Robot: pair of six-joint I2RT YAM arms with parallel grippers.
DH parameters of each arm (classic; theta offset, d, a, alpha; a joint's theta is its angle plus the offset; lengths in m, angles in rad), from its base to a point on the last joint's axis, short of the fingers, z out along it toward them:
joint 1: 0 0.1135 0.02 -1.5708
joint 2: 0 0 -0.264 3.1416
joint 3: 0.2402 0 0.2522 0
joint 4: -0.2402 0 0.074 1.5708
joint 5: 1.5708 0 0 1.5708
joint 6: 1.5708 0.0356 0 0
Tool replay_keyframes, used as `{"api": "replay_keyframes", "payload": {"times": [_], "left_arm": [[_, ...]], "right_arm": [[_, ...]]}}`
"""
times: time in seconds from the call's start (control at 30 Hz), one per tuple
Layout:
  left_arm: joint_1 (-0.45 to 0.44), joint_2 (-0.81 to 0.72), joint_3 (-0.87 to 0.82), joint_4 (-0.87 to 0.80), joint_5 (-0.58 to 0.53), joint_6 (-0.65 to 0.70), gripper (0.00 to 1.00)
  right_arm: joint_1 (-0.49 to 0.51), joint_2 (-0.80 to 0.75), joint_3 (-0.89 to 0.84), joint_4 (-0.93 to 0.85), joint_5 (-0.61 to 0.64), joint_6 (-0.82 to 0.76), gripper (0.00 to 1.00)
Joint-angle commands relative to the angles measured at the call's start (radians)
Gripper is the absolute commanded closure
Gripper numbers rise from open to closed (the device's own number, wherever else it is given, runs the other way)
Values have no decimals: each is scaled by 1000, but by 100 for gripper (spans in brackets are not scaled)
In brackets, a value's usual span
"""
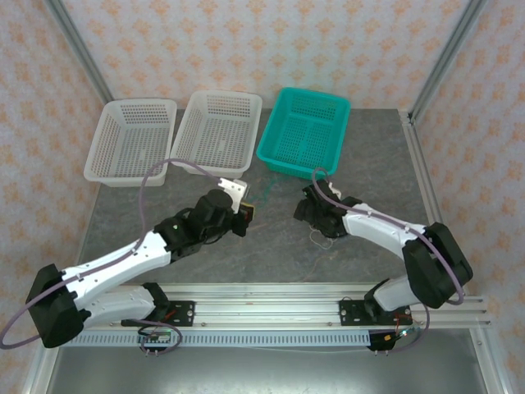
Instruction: Untangle the cables
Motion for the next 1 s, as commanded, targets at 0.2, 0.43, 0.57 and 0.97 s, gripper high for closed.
{"api": "replay_keyframes", "payload": {"times": [0.2, 0.43, 0.57, 0.97], "left_arm": [[10, 229, 325, 160, -164, 92, 100], [50, 586, 662, 197, -137, 138, 100], [80, 809, 862, 166, -126, 129, 100], [94, 898, 927, 191, -114, 60, 55]], "right_arm": [[-7, -365, 16, -50, 66, -14, 14], [-25, -562, 29, -161, 191, 17, 14], [-37, -604, 27, -199, 177, 31, 14], [-83, -596, -26, -345, 204, 114, 13]]}}
